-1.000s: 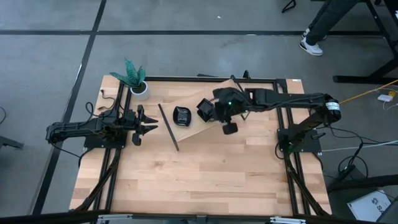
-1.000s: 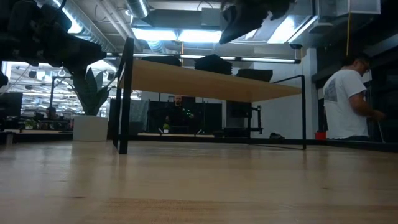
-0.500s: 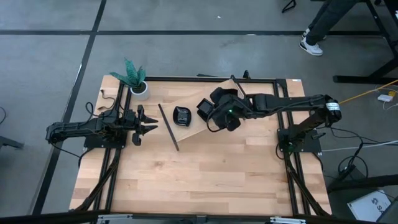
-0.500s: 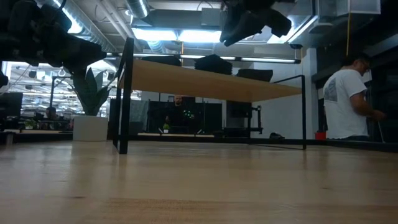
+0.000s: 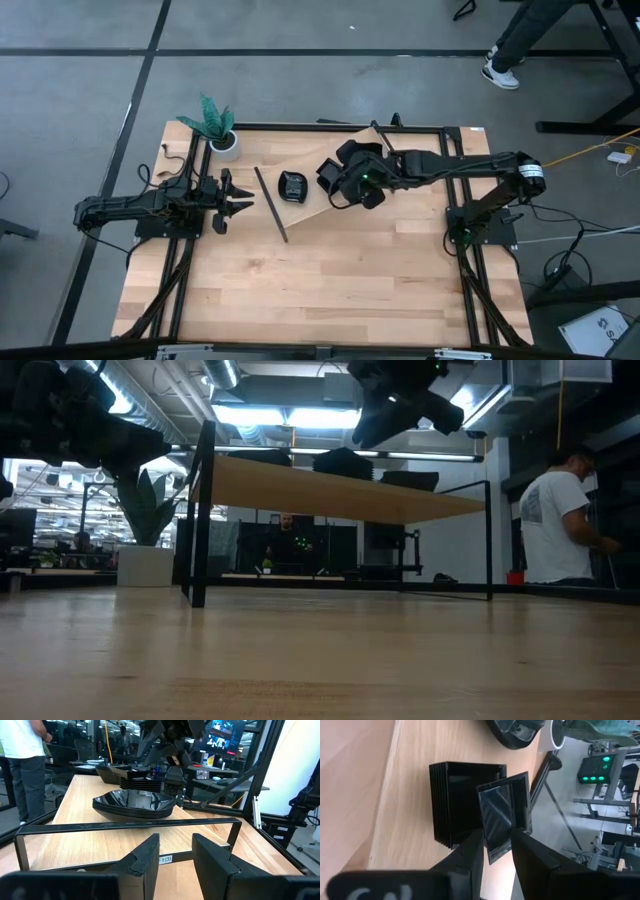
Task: Pick & Place Mini shaped plates
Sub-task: Stack the black square plate on top of the black square plate on the shelf
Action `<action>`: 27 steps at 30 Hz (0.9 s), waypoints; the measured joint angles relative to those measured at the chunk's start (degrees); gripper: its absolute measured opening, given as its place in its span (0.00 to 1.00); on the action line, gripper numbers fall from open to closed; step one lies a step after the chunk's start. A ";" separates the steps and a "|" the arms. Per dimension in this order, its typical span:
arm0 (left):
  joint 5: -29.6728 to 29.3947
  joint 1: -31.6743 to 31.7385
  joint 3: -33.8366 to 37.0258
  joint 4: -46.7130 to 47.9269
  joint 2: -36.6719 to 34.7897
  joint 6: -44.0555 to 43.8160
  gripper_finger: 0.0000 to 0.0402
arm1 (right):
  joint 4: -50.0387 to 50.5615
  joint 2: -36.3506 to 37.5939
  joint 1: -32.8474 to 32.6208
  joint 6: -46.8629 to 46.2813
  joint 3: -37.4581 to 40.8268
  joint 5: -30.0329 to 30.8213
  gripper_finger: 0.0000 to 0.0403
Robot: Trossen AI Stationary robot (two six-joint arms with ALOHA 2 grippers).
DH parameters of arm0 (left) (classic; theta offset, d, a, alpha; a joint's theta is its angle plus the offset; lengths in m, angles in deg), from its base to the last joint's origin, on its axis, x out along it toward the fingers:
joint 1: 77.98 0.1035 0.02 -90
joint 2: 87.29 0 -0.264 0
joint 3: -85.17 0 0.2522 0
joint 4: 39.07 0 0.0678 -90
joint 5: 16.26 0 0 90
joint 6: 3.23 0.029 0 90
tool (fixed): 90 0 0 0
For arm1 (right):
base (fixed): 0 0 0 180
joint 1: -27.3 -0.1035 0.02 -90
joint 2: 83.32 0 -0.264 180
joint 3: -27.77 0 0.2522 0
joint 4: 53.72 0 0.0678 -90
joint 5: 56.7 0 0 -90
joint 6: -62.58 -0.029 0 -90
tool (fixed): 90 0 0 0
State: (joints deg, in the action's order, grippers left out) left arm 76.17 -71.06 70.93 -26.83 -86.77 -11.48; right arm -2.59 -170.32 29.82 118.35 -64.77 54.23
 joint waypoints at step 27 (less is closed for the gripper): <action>-0.01 -0.01 0.00 0.02 0.00 0.00 0.27 | -1.24 -2.58 2.27 0.01 0.32 -5.01 0.10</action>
State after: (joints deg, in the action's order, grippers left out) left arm 76.16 -71.08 70.93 -26.81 -86.77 -11.48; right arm -3.84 -172.90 32.10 118.35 -64.45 49.23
